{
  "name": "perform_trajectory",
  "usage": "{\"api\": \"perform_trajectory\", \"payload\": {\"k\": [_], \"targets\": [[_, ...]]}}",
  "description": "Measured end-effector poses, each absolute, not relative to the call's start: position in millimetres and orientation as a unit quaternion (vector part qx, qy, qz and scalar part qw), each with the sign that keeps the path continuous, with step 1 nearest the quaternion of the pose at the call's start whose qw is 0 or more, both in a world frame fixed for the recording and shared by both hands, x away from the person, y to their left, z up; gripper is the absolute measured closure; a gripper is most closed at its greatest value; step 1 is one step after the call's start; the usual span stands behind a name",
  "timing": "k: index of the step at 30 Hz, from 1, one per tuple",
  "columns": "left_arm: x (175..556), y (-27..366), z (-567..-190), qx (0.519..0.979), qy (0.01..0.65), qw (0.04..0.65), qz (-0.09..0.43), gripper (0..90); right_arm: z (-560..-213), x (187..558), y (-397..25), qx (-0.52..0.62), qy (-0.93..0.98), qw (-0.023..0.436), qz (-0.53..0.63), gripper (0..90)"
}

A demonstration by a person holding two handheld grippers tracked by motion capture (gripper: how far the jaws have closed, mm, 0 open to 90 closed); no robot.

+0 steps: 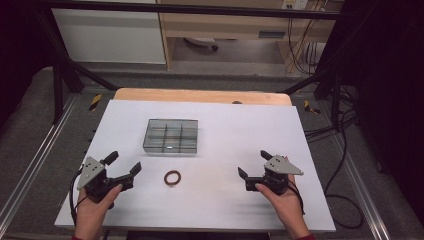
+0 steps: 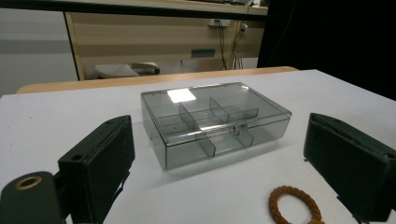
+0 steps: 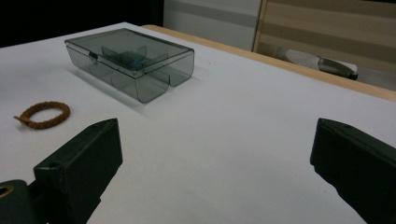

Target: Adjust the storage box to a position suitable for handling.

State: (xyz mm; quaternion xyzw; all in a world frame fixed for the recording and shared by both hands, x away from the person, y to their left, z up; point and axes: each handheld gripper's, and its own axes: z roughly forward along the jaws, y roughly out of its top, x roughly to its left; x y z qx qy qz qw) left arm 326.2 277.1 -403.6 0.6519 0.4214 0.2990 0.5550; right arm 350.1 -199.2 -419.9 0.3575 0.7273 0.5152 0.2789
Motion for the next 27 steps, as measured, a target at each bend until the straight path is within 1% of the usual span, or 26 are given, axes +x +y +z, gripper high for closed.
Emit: {"api": "perform_trajectory", "payload": {"k": [6, 8, 12, 19, 21, 22, 23, 24, 27], "targets": [[336.9, 275.3, -398.8, 0.658, 0.417, 0.55, 0.302, 9.0, -424.5, 351.8, -201.8, 0.358, 0.733, 0.276, 0.508, 2.6], [347.0, 276.0, -395.4, 0.655, 0.421, 0.55, 0.303, 9.5, -424.8, 354.6, -204.5, 0.366, 0.73, 0.275, 0.508, 2.8], [363.3, 277.6, -391.9, 0.659, 0.423, 0.541, 0.307, 12.1, -427.2, 354.4, -208.8, 0.375, 0.726, 0.272, 0.508, 3.1], [388.5, 284.2, -389.3, 0.655, 0.43, 0.539, 0.308, 19.5, -429.4, 350.3, -210.6, 0.382, 0.724, 0.27, 0.508, 3.2], [394.6, 285.4, -388.2, 0.658, 0.43, 0.534, 0.311, 24.4, -430.1, 350.5, -210.1, 0.381, 0.725, 0.269, 0.507, 3.2], [394.6, 285.4, -388.2, 0.658, 0.43, 0.534, 0.311, 28.4, -430.6, 350.6, -209.8, 0.38, 0.726, 0.269, 0.505, 3.2], [399.3, 287.1, -387.3, 0.653, 0.432, 0.534, 0.319, 34.9, -430.9, 350.6, -209.4, 0.38, 0.727, 0.269, 0.505, 3.2], [401.9, 287.9, -387.3, 0.649, 0.435, 0.534, 0.322, 39.3, -431.2, 350.5, -209.1, 0.379, 0.728, 0.269, 0.504, 3.2], [410.2, 290.2, -386.5, 0.646, 0.44, 0.529, 0.332, 46.4, -432.0, 350.6, -208.5, 0.379, 0.73, 0.268, 0.502, 3.2]]}}
